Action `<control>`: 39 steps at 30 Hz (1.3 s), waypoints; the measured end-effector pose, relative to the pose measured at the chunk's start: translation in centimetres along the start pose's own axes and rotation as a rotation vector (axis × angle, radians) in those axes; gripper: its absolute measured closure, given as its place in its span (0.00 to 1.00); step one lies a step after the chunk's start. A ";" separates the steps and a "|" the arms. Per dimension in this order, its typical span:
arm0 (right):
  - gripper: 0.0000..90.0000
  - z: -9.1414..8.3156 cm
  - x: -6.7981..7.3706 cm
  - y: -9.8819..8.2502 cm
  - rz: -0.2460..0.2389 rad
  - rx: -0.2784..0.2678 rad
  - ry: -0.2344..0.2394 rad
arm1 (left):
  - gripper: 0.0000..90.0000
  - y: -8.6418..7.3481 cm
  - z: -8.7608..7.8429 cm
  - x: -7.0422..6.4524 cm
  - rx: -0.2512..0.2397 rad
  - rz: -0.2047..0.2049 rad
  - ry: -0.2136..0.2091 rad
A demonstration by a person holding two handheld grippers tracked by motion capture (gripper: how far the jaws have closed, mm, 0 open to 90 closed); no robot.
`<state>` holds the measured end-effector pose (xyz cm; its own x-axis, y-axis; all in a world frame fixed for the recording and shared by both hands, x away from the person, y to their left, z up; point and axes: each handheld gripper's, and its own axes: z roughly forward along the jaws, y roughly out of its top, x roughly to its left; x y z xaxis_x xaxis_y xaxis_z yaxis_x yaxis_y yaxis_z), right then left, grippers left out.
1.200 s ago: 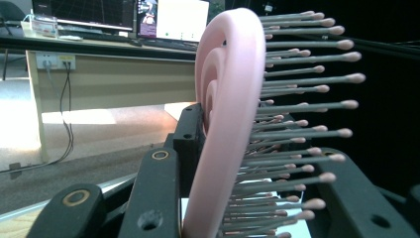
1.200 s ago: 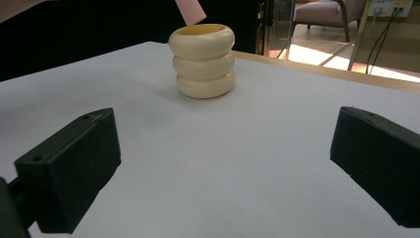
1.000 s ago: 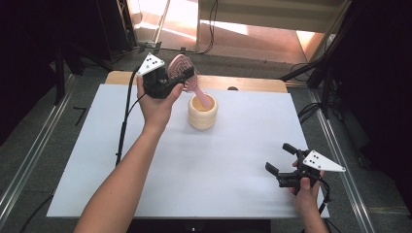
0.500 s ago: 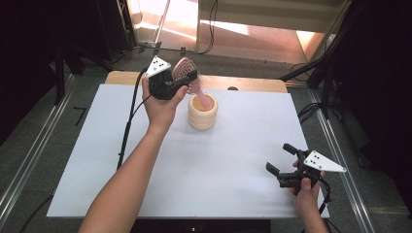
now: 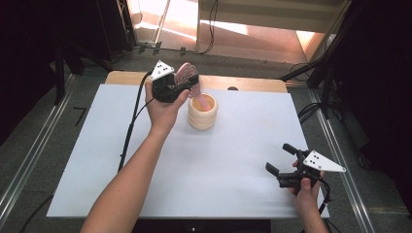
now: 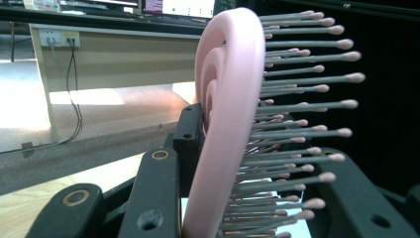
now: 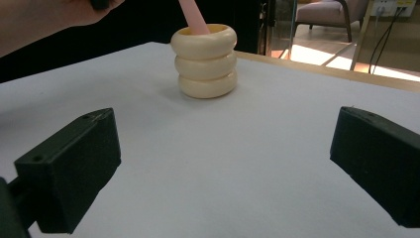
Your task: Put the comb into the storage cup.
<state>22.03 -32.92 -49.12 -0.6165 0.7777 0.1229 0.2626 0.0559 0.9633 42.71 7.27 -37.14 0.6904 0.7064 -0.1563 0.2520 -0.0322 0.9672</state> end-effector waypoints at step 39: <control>0.00 0.3 0.1 -0.1 0.000 0.011 -0.001 | 0.71 -3.2 2.0 0.9 0.078 -0.048 0.010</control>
<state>22.12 -32.64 -49.31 -0.6161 0.7781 0.1228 0.2711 0.0631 0.9605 43.84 6.58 -40.82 0.6695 0.7154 -0.1998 0.3368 -0.0526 0.9401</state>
